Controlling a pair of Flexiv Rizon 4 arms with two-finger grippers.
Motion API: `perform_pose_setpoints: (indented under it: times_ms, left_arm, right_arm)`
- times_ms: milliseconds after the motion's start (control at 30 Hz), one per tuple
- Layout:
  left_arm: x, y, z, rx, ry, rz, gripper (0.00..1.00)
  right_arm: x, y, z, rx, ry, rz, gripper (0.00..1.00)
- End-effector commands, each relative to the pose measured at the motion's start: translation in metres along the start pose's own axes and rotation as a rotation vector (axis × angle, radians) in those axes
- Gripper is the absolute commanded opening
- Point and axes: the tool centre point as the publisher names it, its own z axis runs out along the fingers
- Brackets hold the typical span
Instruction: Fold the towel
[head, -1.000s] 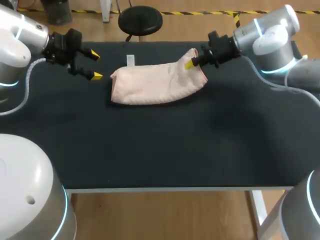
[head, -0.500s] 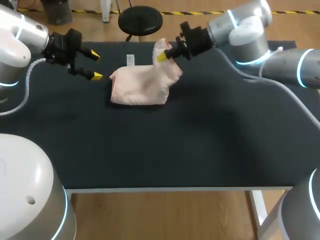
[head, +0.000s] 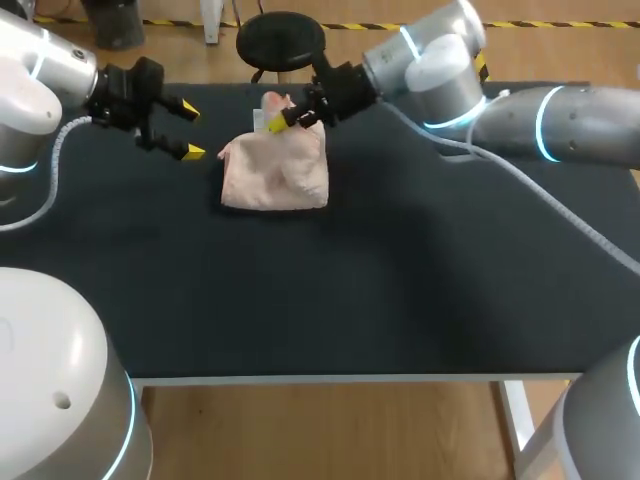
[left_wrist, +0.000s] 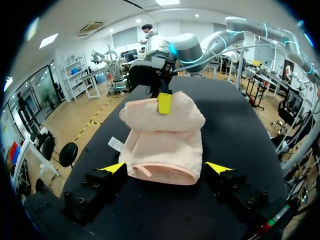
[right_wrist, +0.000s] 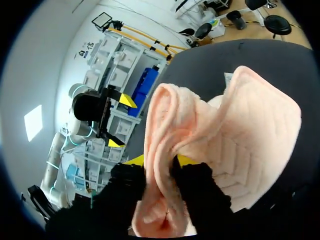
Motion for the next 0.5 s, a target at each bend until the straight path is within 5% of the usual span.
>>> perform_pose_setpoints:
  times_ms: [33,333,500]
  left_arm:
    - [0.001,0.001,0.001,0.002,-0.003,0.002,1.0]
    - [0.001,0.001,0.001,0.002,-0.003,0.002,1.0]
    - [0.001,0.001,0.001,0.002,-0.003,0.002,1.0]
  right_arm:
    - [-0.001,0.012,0.02,0.048,0.055,-0.024,1.0]
    - [0.025,0.003,0.033,0.08,0.139,-0.059,1.0]
    - [0.025,0.0,0.019,0.056,0.148,-0.036,1.0]
